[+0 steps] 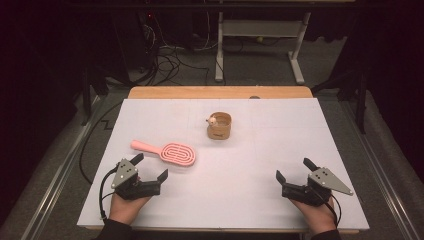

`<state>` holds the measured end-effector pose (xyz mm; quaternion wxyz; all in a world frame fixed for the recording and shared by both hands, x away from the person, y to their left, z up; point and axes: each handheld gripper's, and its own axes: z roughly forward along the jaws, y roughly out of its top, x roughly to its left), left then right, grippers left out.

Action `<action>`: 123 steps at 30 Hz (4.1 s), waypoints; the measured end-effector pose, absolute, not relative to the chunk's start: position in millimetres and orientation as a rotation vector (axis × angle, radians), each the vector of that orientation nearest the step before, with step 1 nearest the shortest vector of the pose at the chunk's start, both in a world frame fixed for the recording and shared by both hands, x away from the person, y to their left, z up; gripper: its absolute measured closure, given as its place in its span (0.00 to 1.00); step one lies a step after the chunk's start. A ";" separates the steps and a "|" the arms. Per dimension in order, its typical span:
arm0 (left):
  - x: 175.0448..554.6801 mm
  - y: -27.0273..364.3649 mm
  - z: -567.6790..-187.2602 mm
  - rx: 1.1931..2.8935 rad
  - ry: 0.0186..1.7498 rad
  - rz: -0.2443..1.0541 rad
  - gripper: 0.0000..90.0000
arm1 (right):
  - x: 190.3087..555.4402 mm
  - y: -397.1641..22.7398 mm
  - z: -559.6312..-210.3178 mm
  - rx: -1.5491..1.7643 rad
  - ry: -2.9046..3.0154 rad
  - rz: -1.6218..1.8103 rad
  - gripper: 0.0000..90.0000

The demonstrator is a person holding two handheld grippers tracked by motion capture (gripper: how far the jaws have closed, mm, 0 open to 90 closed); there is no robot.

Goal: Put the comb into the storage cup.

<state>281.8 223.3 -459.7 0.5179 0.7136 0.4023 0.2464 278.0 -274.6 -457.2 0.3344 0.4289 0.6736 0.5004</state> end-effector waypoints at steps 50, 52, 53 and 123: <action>276.6 233.8 -460.1 1.736 0.938 0.568 0.16 | 277.8 -271.3 -456.9 1.108 1.774 1.306 0.00; 276.6 234.2 -459.9 1.733 0.947 0.570 0.16 | 277.8 -271.3 -457.0 1.107 1.774 1.306 0.00; 276.6 234.7 -459.8 1.731 0.947 0.566 0.20 | 277.9 -271.4 -457.2 1.107 1.774 1.307 0.00; 385.7 244.7 -457.8 1.916 1.338 0.598 0.99 | 277.9 -274.2 -460.1 1.118 1.779 1.323 0.00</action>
